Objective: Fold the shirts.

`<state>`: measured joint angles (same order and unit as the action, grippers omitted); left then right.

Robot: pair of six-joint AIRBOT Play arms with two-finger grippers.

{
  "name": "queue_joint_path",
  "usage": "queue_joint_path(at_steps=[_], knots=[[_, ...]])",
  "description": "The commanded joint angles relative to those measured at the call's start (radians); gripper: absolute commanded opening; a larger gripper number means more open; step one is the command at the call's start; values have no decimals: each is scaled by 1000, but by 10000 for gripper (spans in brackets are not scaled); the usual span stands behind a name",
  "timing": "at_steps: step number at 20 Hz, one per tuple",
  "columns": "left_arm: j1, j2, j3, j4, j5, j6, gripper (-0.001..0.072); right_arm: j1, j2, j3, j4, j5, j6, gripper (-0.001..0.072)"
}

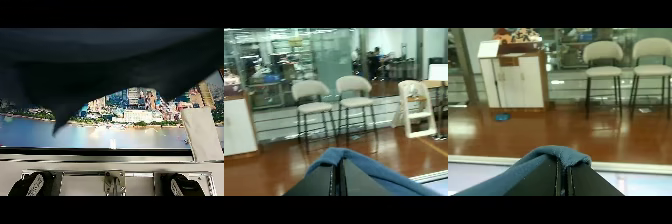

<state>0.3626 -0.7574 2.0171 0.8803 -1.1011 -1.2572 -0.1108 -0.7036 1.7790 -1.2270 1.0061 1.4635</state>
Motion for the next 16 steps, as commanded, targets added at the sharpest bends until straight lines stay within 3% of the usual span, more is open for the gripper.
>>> queue_joint_path(at_steps=[1,4,7,9,12,16], knots=[[1,58,-9,127,-160,-47,35,0,65,8,-134,241,48,62],[1,53,-46,190,-289,-47,35,1,13,8,-187,425,61,62],[0,52,-192,194,-315,-47,35,0,-113,-3,-226,617,82,62],[0,51,-337,195,-315,-47,35,1,-208,-57,-223,665,82,62],[0,2,-619,195,-287,-46,36,1,-361,-201,-221,584,82,62],[-11,-222,-819,193,-79,-38,36,2,-631,-264,-58,266,82,62]])
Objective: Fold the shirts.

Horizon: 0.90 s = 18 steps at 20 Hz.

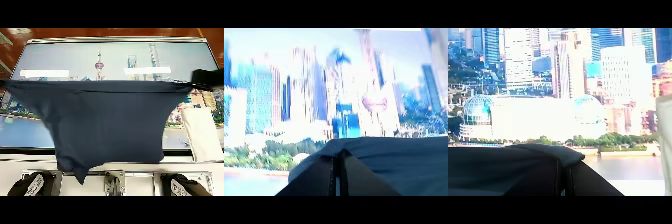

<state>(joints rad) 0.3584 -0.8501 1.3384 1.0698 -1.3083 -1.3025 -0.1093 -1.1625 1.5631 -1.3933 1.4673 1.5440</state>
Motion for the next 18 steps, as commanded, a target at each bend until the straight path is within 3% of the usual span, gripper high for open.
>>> queue_joint_path(at_steps=[1,4,9,14,18], knots=[[-20,-213,-134,0,179,8,36,1,-233,-48,181,-291,0,62],[-67,-436,-81,-85,343,47,36,45,-381,-48,275,-587,-1,62],[-172,-668,-14,-181,585,94,36,120,-532,-48,205,-890,-1,62],[-260,-764,-13,-180,809,94,36,118,-633,-48,187,-961,2,62],[-250,-825,-13,-149,663,95,36,119,-671,-48,187,-880,8,62]])
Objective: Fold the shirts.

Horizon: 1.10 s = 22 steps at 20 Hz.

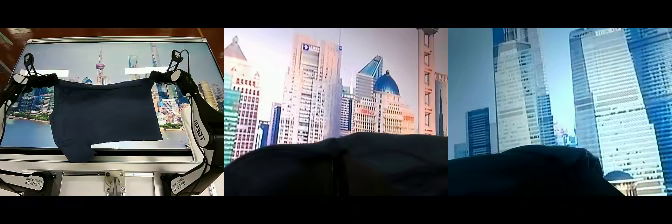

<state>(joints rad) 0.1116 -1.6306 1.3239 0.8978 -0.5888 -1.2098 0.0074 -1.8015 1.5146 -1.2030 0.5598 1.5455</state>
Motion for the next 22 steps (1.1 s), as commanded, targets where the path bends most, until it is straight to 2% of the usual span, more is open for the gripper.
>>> queue_joint_path(at_steps=[1,6,9,12,16,17,18,19,20,22], knots=[[11,-40,4,50,-127,2,36,-2,-22,0,-3,56,5,62],[119,-15,113,159,-613,0,36,-35,80,0,-63,350,-3,62],[145,-20,109,159,-810,-26,35,-45,86,-2,-77,575,24,62],[128,-25,65,159,-852,-71,36,-32,50,-5,-134,657,73,62],[122,-32,-3,162,-851,-137,36,-23,11,-4,-114,652,111,66],[123,-32,-6,162,-856,-139,39,-23,13,-3,-114,649,111,110],[126,-28,-5,162,-859,-150,161,-29,19,7,-117,651,103,316],[134,-21,1,163,-872,-171,419,-39,29,25,-116,679,74,568],[148,-12,8,162,-899,-184,515,-51,45,51,-124,733,32,626],[182,26,8,175,-988,-183,514,-85,98,89,-197,856,-14,626]])
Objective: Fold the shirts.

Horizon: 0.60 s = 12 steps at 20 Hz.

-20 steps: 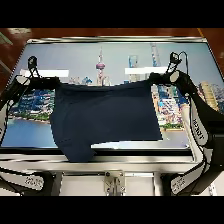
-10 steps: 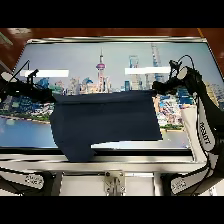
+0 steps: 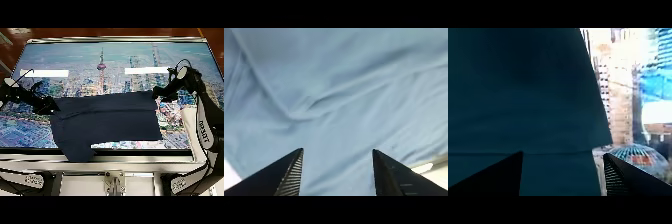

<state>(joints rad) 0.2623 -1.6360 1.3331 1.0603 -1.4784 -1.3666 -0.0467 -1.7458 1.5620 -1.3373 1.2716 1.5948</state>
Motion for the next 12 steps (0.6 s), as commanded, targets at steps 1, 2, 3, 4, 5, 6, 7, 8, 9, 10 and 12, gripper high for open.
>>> queue_joint_path(at_steps=[1,2,3,4,5,6,7,8,9,10,12], knots=[[50,60,-7,38,-148,-26,488,-54,81,43,-127,196,-71,626],[66,99,-33,56,-172,-26,457,-80,113,43,-192,242,-74,626],[85,158,-92,63,-168,-26,452,-112,142,43,-237,285,-96,626],[101,221,-171,63,-143,-26,459,-145,163,43,-248,311,-123,626],[114,294,-276,63,-106,-27,502,-186,180,42,-232,319,-132,626],[122,360,-382,63,-72,-35,528,-230,192,42,-182,311,-130,626],[128,421,-492,59,-47,-34,528,-264,195,42,-135,305,-130,626],[130,468,-585,55,-26,-34,528,-295,194,42,-96,302,-132,626],[130,507,-670,54,6,-34,526,-315,195,42,-76,296,-133,626],[130,533,-735,47,33,-29,525,-325,195,42,-70,293,-134,626],[130,557,-838,40,80,-17,525,-325,194,42,-72,273,-136,626]])
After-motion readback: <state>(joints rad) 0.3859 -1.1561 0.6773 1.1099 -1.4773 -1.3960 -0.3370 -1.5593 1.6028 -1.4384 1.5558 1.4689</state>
